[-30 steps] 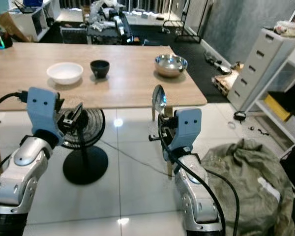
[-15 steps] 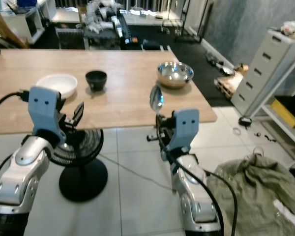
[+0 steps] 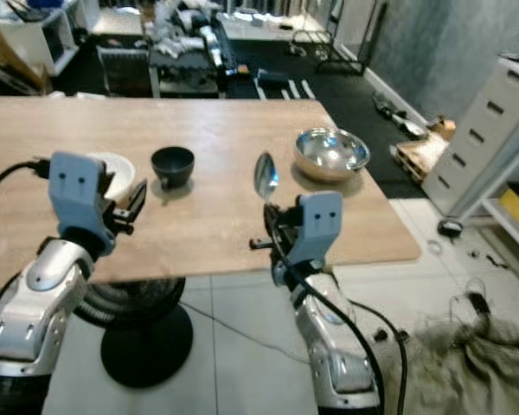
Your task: Setting the table
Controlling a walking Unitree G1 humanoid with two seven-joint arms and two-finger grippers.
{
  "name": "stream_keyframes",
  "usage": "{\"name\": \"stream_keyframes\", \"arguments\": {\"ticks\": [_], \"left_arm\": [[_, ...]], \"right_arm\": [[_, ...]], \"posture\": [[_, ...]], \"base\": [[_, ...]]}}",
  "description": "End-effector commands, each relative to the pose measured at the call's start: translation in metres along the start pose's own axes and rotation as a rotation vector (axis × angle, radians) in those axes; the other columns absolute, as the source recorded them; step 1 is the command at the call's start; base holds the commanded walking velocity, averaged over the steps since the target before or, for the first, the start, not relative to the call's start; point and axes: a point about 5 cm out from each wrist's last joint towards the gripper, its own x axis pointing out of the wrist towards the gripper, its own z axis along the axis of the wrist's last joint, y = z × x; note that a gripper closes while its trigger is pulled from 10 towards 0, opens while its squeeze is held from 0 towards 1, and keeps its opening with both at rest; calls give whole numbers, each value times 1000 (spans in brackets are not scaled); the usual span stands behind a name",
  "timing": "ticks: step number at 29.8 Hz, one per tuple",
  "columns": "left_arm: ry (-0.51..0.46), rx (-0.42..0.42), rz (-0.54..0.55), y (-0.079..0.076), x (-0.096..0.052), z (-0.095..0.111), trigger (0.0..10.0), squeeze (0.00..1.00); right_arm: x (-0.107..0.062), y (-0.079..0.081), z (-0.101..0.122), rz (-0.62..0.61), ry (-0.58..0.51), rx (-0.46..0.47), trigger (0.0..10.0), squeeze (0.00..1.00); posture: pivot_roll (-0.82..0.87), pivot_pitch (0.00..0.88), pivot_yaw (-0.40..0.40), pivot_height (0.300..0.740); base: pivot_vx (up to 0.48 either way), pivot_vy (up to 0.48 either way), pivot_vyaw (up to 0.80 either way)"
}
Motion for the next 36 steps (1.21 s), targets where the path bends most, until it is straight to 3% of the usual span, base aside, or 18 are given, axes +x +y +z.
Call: {"name": "stream_keyframes", "arguments": {"ticks": [1,7,13,17,22,29,36], "left_arm": [[19,7,3,3,-3,-5,10000,0],[23,22,-9,4,-6,-6,10000,0],[46,64,-70,0,-10,-10,10000,0],[77,112,-185,-7,-19,-15,10000,0],[116,110,-285,-10,-32,-20,10000,0],[168,68,-324,-19,-41,-28,10000,0],[224,79,-321,-22,-50,-38,10000,0]], "right_arm": [[-2,5,-8,14,53,28,10000,0],[-4,6,-18,21,140,34,10000,0],[-4,1,-30,-73,203,101,10000,0],[-5,-2,-39,-156,258,89,10000,0],[-7,-6,-45,-196,298,21,10000,0],[1,-11,-55,-307,336,20,10000,0],[5,-11,-65,-317,373,-6,10000,0]], "posture": [[-14,0,36,740],[-12,0,36,740],[-10,0,36,740],[-5,0,37,740],[0,0,38,740],[8,0,39,740],[25,0,32,740]], "base": [[480,0,0],[480,0,0],[412,0,0],[0,0,0],[0,0,0],[0,0,0],[0,0,0]]}}
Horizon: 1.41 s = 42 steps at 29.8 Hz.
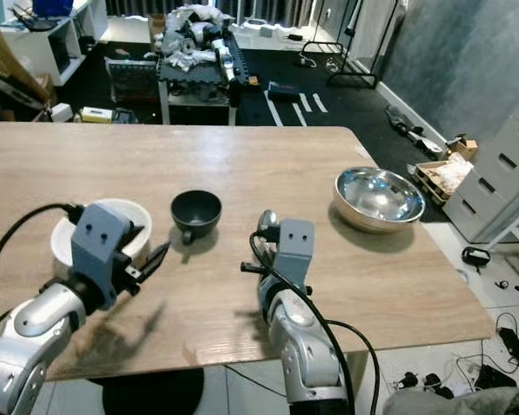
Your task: Setting the table
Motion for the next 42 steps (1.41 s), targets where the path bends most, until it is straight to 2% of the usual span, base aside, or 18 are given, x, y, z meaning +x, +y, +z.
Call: {"name": "stream_keyframes", "arguments": {"ticks": [1,8,14,15,16,17,27,28,29,30,34,38,40,41,42], "left_arm": [[19,5,4,-2,-2,-2,10000,0],[31,-5,17,-4,-4,-3,10000,0],[28,-12,32,-6,-3,-3,10000,0],[27,-14,35,-6,-3,-2,10000,0],[27,-16,37,-6,-3,-2,10000,0],[26,-17,40,-6,-3,-2,10000,0],[23,-21,45,-6,-2,-1,10000,0],[22,-22,45,-6,-1,-1,10000,0],[21,-23,44,-6,-1,-1,10000,0],[20,-24,44,-6,0,-1,10000,0],[16,-26,45,-7,1,0,10000,0],[-3,-29,62,-4,2,4,10000,0],[-26,-36,100,2,2,9,10000,0],[-26,-36,100,2,2,9,10000,0],[-34,-39,117,4,3,11,10000,0]], "right_arm": [[2,3,-4,21,3,-12,10000,0],[5,19,-10,117,-22,-76,10000,0],[7,23,-14,141,-26,-99,10000,0],[7,22,-16,137,-21,-107,10000,106],[8,21,-17,128,-18,-117,10000,635],[9,19,-19,120,-13,-121,10000,1000],[11,8,-19,69,-17,-118,10000,1000],[11,7,-18,66,-21,-118,10000,667],[11,6,-17,62,-25,-115,10000,90],[11,6,-16,61,-28,-109,10000,0],[10,2,-9,52,-54,-74,10000,0],[6,-3,10,65,-147,12,10000,0],[-4,-13,45,61,-329,87,10000,0],[-4,-13,45,61,-329,87,10000,0],[-10,-18,58,61,-399,112,10000,0]], "posture": [[25,0,31,740],[37,0,25,740],[40,0,20,740],[40,0,19,740],[41,0,19,740],[42,0,18,740],[27,0,19,740],[27,0,19,740],[24,0,19,740],[24,0,19,740],[24,0,16,740],[27,0,14,740],[26,0,19,740],[26,0,19,740],[26,0,19,740]], "base": [[0,0,0],[0,0,0],[0,0,0],[0,0,0],[0,0,0],[0,0,0],[0,0,0],[0,0,0],[0,0,0],[0,0,0],[0,0,0],[0,0,0],[0,0,0],[0,0,0],[0,0,0]]}}
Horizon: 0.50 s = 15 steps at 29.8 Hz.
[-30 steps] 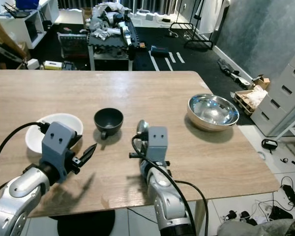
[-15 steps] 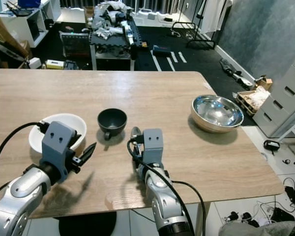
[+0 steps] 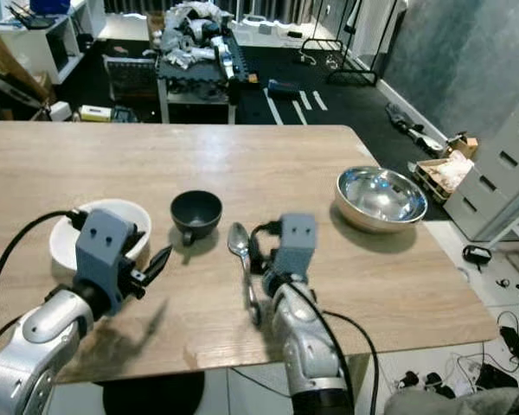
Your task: Setting the table
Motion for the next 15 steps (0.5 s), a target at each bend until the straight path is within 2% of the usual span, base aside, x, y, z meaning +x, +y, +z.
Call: {"name": "stream_keyframes", "arguments": {"ticks": [1,2,4,6,9,15], "left_arm": [[-5,-5,39,6,0,1,10000,0],[-12,-10,51,7,0,2,10000,0],[-12,-6,72,10,3,1,10000,0],[-10,-2,79,10,3,0,10000,0],[-18,-23,109,13,8,1,10000,0],[-26,-35,137,14,11,3,10000,0]], "right_arm": [[-2,-8,28,-7,-135,37,10000,0],[-3,-13,42,0,-191,31,10000,0],[-5,-20,54,11,-233,10,10000,0],[-6,-21,55,15,-235,2,10000,0],[-11,-24,45,8,-200,-16,10000,0],[-13,-20,37,10,-168,4,10000,0]], "posture": [[15,0,24,740],[9,0,28,740],[-2,0,35,740],[-2,0,35,740],[-15,0,42,740],[-11,0,43,740]], "base": [[0,0,0],[0,0,0],[0,0,0],[0,0,0],[0,0,0],[0,0,0]]}}
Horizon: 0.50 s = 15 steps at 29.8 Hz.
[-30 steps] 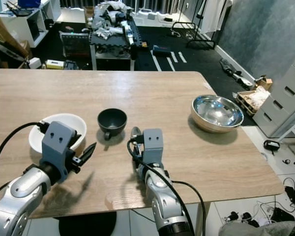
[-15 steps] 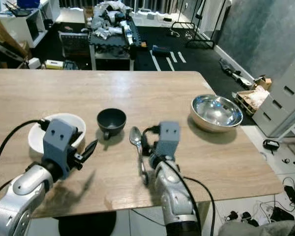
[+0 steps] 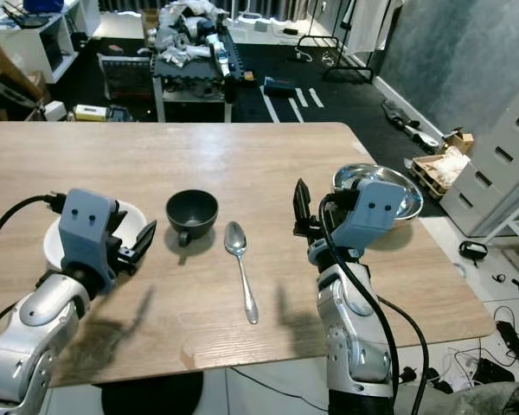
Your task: Setting the table
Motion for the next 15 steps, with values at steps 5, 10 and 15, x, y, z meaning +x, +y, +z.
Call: {"name": "stream_keyframes", "arguments": {"ticks": [5,10,15], "left_arm": [[11,-1,32,3,1,-3,10000,0],[8,-9,39,2,2,-4,10000,0],[9,-14,35,2,1,-4,10000,0]], "right_arm": [[-2,-1,-7,-1,37,13,10000,0],[-2,0,-9,2,46,10,10000,0],[-3,1,-11,2,56,10,10000,0]], "posture": [[-8,0,42,740],[-10,0,42,740],[-9,0,42,740]], "base": [[0,0,0],[0,0,0],[-275,0,0]]}}
